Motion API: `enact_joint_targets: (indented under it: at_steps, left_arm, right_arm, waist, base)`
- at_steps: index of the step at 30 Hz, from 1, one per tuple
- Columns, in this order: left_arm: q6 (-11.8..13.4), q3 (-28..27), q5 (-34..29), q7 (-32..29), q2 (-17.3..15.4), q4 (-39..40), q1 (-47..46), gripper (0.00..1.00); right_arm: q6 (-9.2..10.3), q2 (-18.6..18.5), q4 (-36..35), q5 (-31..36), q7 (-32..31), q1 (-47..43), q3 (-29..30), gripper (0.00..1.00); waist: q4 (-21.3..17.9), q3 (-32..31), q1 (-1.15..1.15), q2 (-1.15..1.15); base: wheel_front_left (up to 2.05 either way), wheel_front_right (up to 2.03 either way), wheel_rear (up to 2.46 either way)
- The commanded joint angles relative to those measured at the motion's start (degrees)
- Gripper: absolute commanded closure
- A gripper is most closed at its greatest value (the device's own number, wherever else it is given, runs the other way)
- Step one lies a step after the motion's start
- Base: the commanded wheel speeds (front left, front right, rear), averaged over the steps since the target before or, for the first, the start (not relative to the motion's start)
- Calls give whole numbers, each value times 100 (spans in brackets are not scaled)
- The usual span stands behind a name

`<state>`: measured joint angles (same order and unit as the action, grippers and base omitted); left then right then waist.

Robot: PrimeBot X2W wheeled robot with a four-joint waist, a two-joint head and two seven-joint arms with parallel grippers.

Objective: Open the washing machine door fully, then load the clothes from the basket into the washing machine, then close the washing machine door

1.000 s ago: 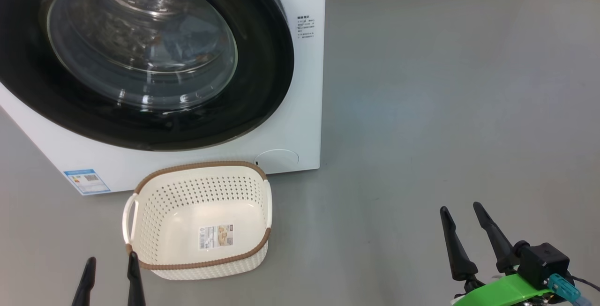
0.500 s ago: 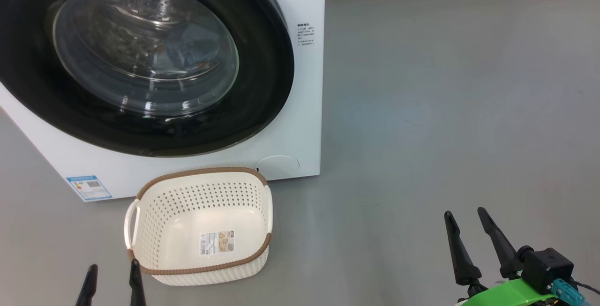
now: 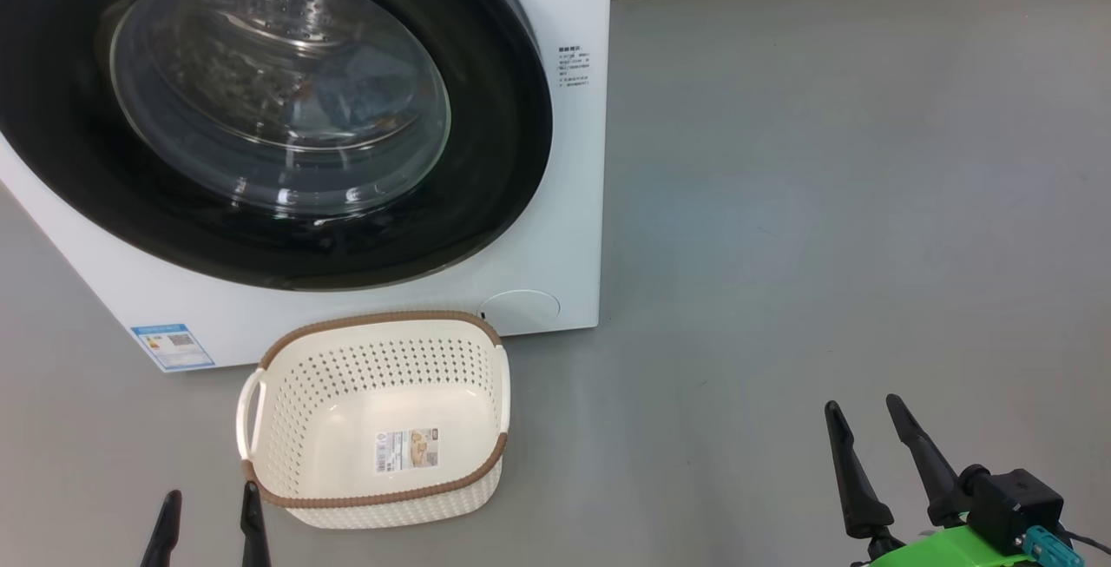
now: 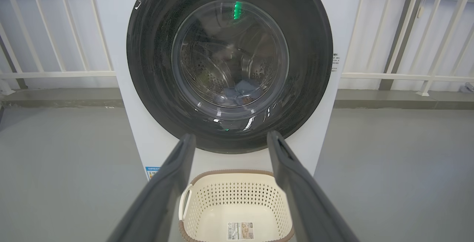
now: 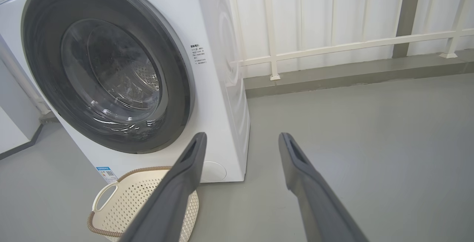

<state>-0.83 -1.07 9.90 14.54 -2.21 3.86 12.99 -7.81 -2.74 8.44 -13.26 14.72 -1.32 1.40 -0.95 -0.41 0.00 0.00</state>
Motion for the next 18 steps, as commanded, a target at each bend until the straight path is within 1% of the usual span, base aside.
enact_joint_targets:
  at_steps: [1, 7, 8, 11, 14, 18]
  left_arm:
    - [-29, -177, -38, 46, -66, 122, -78, 0]
    - [-74, -172, -9, 46, -66, 73, -83, 0]
    - [-52, 0, 2, -1, 1, -45, 0, 100]
    - [-51, 31, 4, -37, 68, -255, -1, 100]
    - [-60, 41, 182, -66, 69, -294, -27, 100]
    - [-73, 38, 397, -107, 53, -323, -68, 100]
  right_arm:
    - [32, -14, -138, 6, 28, 86, -104, 0]
    - [32, -14, -134, -17, 28, 81, -57, 0]
    - [0, 3, 7, -3, 0, 0, 86, 100]
    - [-1, 15, 226, -5, -4, -30, 85, 100]
    - [0, 15, 251, -173, -41, -25, 85, 100]
    - [0, 8, 254, -371, -89, -10, 90, 100]
  waist:
    - [6, 2, 0, 0]
    - [26, 14, 0, 0]
    - [27, 15, 0, 0]
    - [29, 15, 0, 0]
    - [31, 16, 1, 0]
    - [32, 9, 11, 0]
  base:
    - [0, 0, 0]
    - [0, 0, 0]
    - [0, 0, 0]
    - [0, 0, 0]
    - [0, 0, 0]
    - [0, 0, 0]
